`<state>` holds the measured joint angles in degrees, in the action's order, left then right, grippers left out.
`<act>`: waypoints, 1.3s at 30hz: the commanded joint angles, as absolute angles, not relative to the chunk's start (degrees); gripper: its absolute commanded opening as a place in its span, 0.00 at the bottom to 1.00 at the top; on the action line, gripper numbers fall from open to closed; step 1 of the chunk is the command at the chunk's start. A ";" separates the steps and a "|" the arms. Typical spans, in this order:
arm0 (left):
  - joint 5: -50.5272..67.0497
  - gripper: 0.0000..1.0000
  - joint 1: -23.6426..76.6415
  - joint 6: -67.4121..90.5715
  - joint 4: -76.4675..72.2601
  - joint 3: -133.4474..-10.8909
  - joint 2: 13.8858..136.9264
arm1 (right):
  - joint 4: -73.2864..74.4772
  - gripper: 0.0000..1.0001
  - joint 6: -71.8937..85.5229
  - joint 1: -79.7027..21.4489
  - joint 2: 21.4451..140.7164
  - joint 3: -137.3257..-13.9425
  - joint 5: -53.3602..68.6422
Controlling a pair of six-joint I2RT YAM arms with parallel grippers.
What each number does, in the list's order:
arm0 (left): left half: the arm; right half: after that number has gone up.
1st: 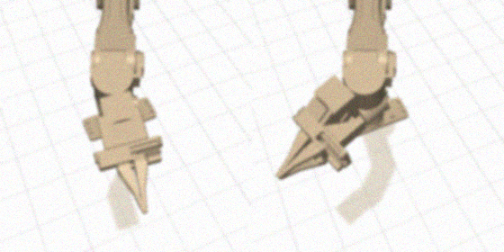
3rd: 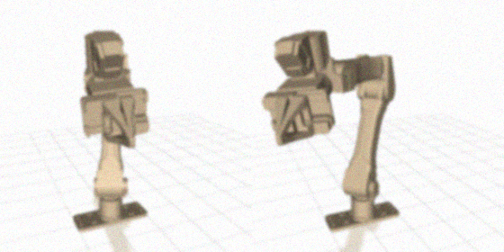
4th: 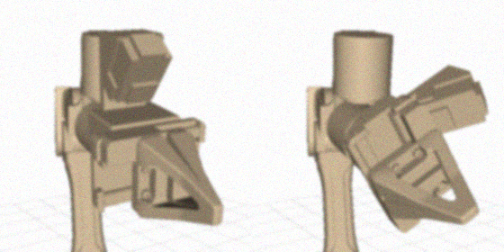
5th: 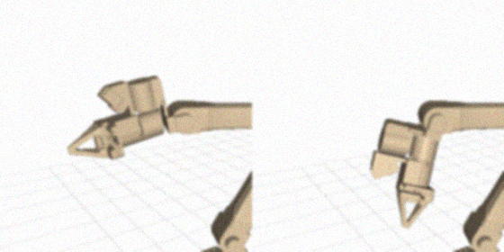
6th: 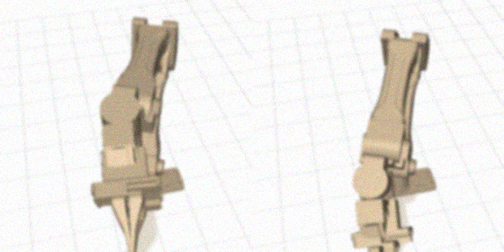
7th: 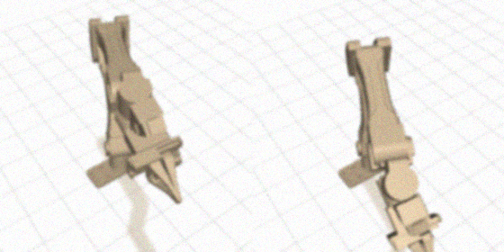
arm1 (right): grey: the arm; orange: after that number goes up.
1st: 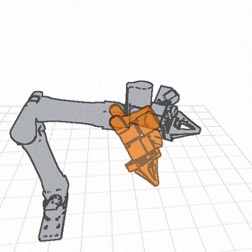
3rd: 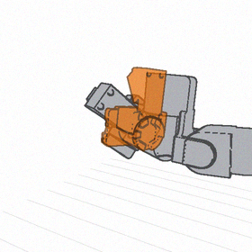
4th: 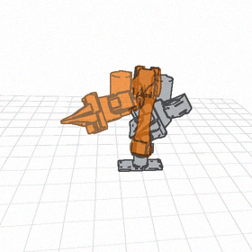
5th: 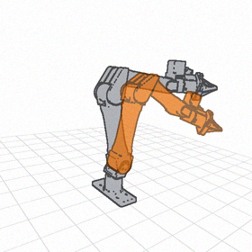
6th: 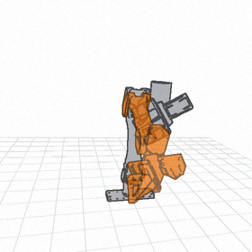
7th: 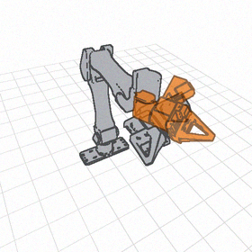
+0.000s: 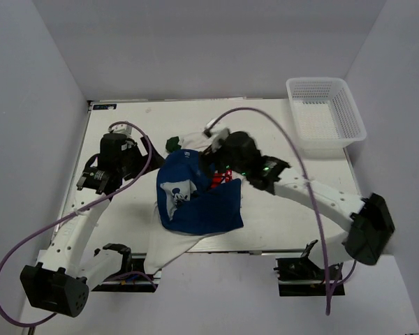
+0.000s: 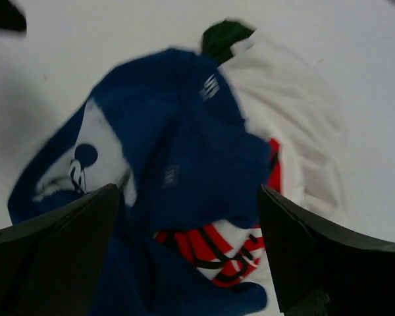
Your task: Fold and stack the t-shirts
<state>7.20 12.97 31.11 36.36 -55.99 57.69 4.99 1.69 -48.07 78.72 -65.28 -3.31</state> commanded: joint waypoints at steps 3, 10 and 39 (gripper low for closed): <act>-3.52 1.00 13.27 34.28 44.65 -59.94 56.07 | 9.58 0.90 -12.12 -60.27 90.43 -68.10 -17.05; -4.83 1.00 13.27 34.80 46.49 -59.94 54.76 | 2.20 0.90 -14.68 -63.19 101.15 -70.22 -16.26; -4.31 1.00 12.74 35.33 45.36 -57.04 50.27 | -19.60 0.00 -8.87 -58.64 83.24 -77.16 -34.97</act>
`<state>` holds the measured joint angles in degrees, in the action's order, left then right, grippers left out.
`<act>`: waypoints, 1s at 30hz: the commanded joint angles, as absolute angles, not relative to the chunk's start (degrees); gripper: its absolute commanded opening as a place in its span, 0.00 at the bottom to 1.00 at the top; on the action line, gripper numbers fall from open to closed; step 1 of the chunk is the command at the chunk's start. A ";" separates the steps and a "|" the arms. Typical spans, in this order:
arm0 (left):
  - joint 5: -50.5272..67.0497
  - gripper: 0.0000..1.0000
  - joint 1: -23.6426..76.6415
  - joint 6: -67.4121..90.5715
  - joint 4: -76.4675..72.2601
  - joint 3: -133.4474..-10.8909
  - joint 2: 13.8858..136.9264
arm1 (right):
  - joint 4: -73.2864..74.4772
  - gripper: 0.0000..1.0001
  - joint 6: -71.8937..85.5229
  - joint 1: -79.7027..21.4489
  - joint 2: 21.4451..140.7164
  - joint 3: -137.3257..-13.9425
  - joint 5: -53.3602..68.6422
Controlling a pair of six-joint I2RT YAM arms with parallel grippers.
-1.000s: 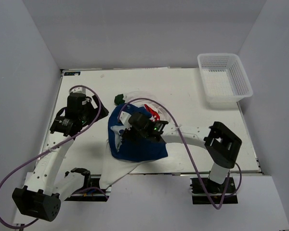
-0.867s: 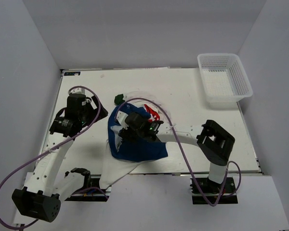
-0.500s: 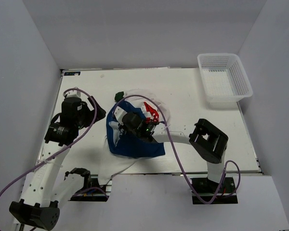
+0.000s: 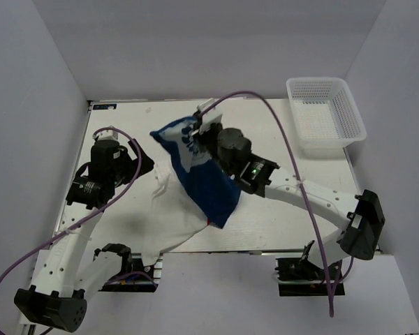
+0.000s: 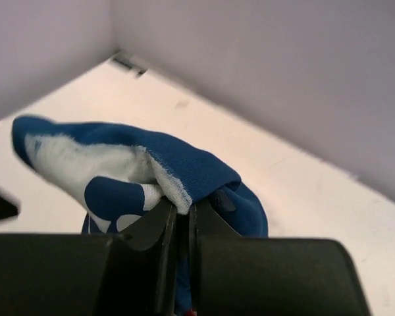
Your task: Fold and stack the t-shirts
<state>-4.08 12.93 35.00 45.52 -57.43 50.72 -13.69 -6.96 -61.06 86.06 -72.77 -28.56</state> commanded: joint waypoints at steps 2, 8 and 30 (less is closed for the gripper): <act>-4.31 1.00 12.74 35.33 45.35 -57.04 50.80 | -19.34 0.00 -11.15 -56.52 82.88 -80.50 -37.86; -4.31 1.00 12.74 35.33 45.35 -57.57 51.41 | -17.85 0.00 -15.20 -44.86 83.93 -91.63 -39.64; -4.31 1.00 12.22 35.33 44.21 -59.33 56.34 | -8.67 0.00 -23.02 -18.20 105.73 -129.21 -33.92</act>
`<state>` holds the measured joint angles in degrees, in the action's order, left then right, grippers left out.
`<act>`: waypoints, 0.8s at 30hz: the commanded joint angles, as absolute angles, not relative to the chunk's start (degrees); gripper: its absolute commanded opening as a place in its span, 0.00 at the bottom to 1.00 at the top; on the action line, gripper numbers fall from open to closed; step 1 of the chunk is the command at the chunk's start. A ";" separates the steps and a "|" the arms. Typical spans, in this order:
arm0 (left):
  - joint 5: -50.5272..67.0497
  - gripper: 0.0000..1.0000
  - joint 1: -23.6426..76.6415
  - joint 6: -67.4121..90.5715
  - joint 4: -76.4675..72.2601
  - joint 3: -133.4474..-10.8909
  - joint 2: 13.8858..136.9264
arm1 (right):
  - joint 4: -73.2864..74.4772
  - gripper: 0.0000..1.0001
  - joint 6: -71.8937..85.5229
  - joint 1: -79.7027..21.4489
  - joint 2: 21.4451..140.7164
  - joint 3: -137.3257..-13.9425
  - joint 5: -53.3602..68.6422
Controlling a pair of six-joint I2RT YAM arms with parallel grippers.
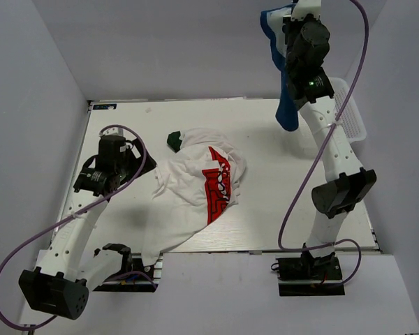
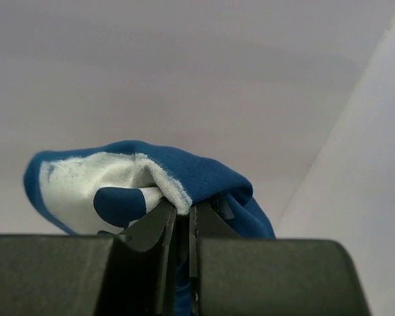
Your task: Fold and stack the t-shirts
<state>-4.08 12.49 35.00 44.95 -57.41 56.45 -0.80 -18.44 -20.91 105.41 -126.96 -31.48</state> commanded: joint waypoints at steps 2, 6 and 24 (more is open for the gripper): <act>-4.31 1.00 12.22 35.33 44.21 -59.33 56.95 | -13.33 0.00 -24.25 -15.56 105.91 -126.74 -34.71; -4.31 1.00 12.22 35.33 44.21 -59.85 58.10 | -21.42 0.00 -26.10 -11.00 109.24 -128.93 -36.30; -2.02 1.00 12.22 35.33 39.73 -59.85 65.56 | -17.49 0.00 -16.01 1.32 112.24 -110.73 -23.40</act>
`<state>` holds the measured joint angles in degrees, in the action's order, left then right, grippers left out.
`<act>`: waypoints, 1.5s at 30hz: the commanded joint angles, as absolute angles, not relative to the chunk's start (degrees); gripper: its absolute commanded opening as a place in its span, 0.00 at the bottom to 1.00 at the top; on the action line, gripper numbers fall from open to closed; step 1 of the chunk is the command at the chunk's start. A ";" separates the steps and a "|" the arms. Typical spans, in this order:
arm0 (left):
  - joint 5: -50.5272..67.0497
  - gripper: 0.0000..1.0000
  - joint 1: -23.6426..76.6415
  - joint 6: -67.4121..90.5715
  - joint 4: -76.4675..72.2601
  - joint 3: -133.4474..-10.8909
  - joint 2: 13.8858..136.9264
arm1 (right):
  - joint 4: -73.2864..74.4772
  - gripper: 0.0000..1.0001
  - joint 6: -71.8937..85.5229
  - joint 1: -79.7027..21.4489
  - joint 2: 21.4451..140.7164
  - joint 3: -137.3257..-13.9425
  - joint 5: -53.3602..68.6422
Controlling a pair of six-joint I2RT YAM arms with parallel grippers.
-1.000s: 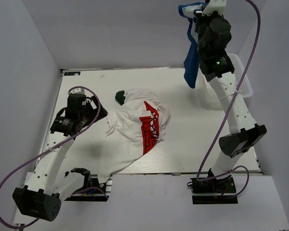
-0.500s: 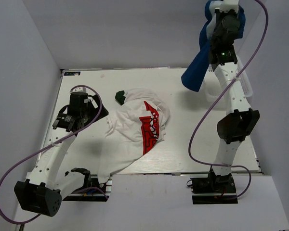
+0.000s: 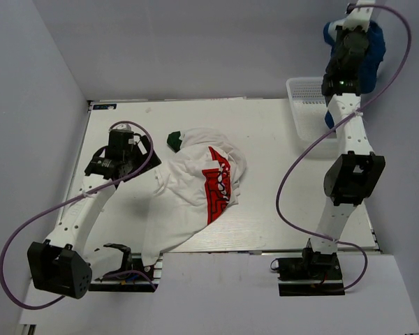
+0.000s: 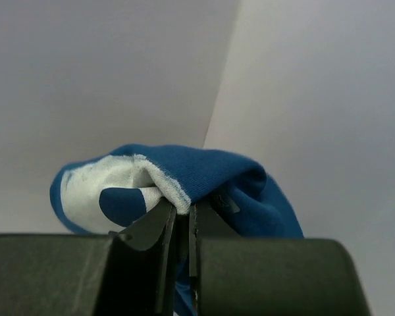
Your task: Fold and stack the t-shirts
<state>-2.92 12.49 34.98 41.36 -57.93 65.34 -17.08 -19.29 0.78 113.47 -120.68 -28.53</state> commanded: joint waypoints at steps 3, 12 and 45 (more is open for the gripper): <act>-1.32 1.00 12.22 35.33 39.73 -59.85 66.70 | -16.53 0.00 -14.07 2.11 112.49 -104.78 -20.83; -0.79 1.00 12.22 34.81 40.96 -60.91 66.71 | 6.20 0.82 6.85 7.64 122.95 -110.99 -17.68; 1.23 1.00 12.74 34.80 42.19 -54.76 55.11 | 8.62 0.90 7.56 -45.52 89.19 -61.09 -4.30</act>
<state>0.62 12.51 34.98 42.24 -54.85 56.18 11.73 6.33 -44.16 87.42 -60.84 0.71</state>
